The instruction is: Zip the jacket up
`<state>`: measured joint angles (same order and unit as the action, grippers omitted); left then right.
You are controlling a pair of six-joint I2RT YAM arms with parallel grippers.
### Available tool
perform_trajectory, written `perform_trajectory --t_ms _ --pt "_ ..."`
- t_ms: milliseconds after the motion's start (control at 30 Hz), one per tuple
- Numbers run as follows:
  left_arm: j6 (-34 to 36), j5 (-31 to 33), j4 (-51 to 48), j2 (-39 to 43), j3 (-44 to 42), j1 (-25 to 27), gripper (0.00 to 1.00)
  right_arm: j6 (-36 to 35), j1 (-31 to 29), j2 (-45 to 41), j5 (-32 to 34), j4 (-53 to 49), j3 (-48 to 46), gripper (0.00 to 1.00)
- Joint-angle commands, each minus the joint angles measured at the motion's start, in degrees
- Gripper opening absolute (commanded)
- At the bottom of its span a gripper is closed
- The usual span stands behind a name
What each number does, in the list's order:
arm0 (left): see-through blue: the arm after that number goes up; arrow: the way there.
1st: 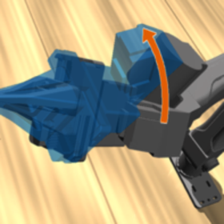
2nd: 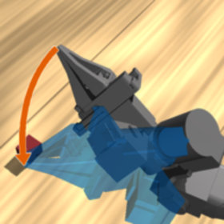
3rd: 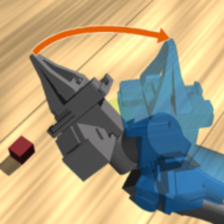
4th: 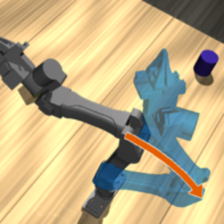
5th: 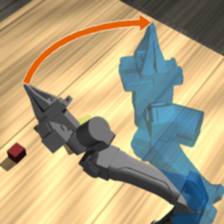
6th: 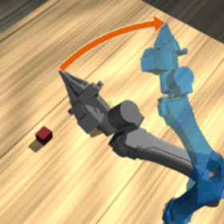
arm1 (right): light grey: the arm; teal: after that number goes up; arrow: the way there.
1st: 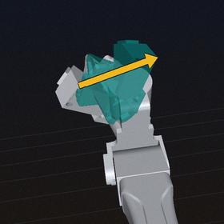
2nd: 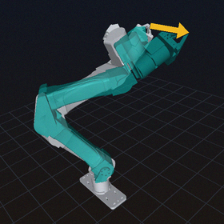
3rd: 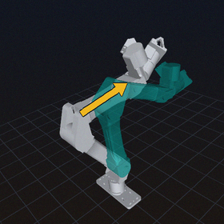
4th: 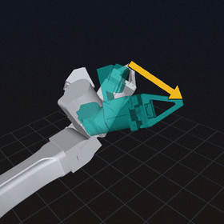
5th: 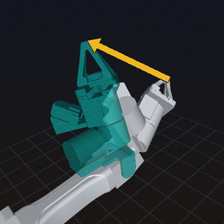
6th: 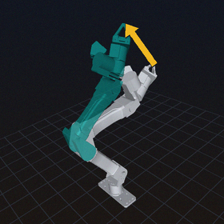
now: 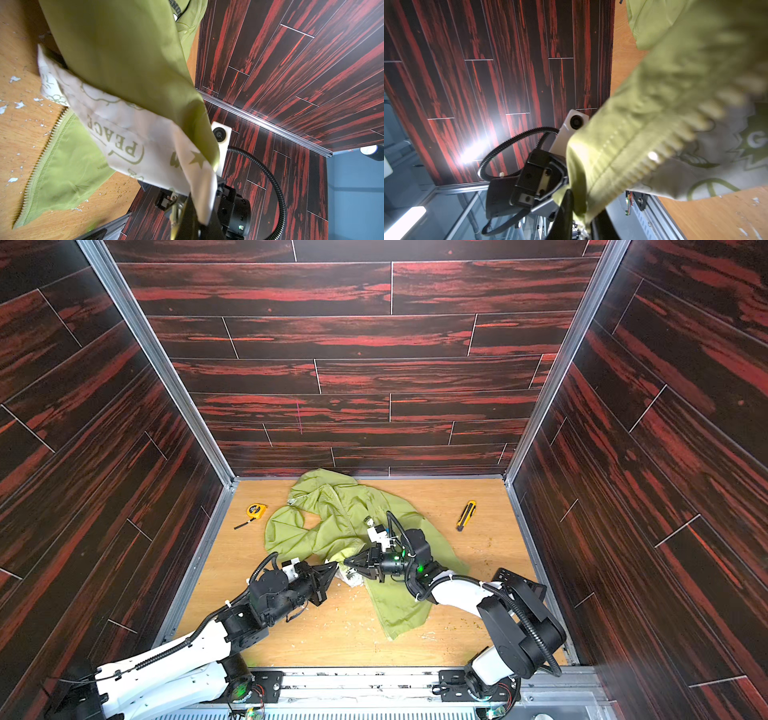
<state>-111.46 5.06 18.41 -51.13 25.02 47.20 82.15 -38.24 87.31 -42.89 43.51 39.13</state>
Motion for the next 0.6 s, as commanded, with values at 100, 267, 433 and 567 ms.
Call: perform_trajectory --t_ms 100,267,433,567 --pt "0.45 1.01 -2.08 3.61 -2.05 -0.13 0.02 -1.57 0.08 -2.40 -0.10 -4.18 2.50 0.06" --pt "2.17 -0.67 -3.74 3.86 -2.43 -0.09 0.58 -4.22 0.09 -3.21 -0.52 -10.55 4.55 0.00" --pt "3.30 -3.54 -2.51 1.02 -1.24 -0.09 0.79 -8.47 0.09 -4.95 -0.32 -20.21 6.94 0.00" --pt "3.88 -4.92 2.33 -3.37 -0.33 -0.07 0.80 -9.96 0.08 -5.77 -0.70 -24.33 7.71 0.00"
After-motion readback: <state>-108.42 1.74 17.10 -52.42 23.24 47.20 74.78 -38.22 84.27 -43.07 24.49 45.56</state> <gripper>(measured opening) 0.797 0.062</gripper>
